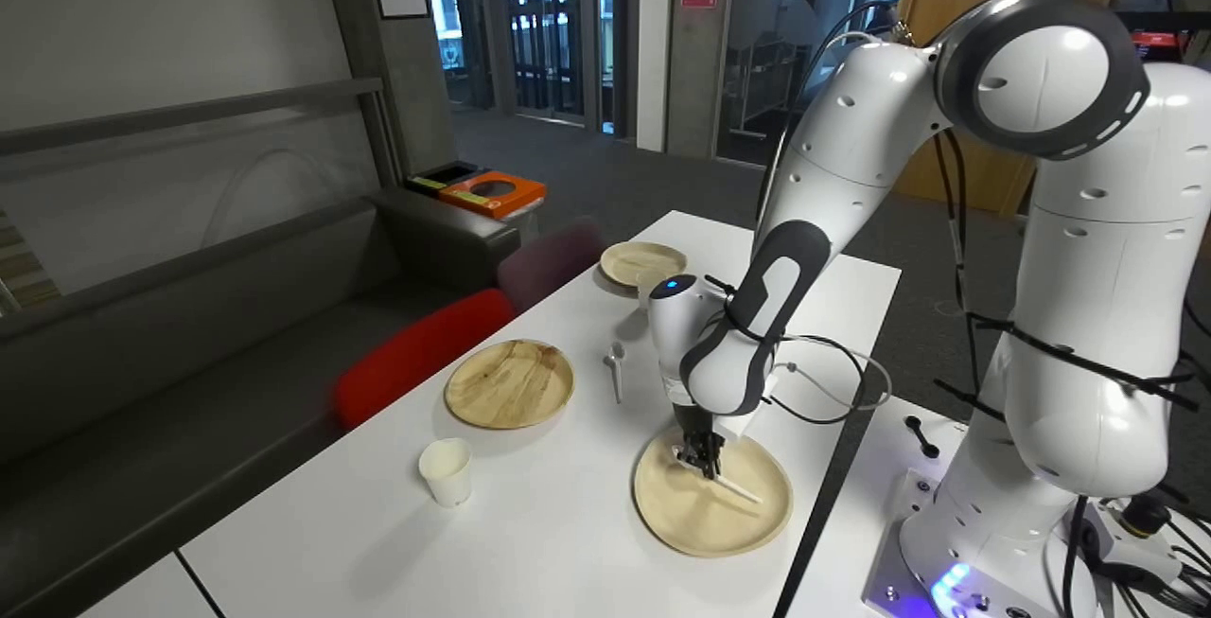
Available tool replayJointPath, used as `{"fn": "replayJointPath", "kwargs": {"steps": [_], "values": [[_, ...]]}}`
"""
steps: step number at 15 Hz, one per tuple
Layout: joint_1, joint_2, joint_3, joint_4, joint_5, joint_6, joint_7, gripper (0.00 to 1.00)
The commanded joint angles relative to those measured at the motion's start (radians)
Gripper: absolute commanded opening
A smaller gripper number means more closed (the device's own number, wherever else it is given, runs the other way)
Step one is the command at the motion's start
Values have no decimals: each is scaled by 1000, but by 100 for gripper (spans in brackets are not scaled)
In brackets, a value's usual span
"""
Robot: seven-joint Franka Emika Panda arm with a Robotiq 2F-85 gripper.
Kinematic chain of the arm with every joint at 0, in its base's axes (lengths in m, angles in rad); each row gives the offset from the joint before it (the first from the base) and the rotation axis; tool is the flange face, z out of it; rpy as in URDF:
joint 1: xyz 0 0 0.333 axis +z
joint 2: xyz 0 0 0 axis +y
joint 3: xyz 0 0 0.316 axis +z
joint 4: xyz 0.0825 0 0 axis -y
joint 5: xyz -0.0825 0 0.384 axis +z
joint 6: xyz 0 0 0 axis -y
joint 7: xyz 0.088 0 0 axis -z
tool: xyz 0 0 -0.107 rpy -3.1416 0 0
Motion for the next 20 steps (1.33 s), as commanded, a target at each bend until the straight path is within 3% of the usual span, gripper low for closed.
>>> {"fn": "replayJointPath", "kwargs": {"steps": [1,6,10,16,20], "values": [[11,14,-9,17,-23,13,13,34],[3,11,-6,14,-5,12,-5,70],[-18,-107,20,-33,84,-50,-37,98],[-19,-374,7,-81,210,-220,-15,100],[-38,-476,-8,-16,204,-296,59,100]]}}
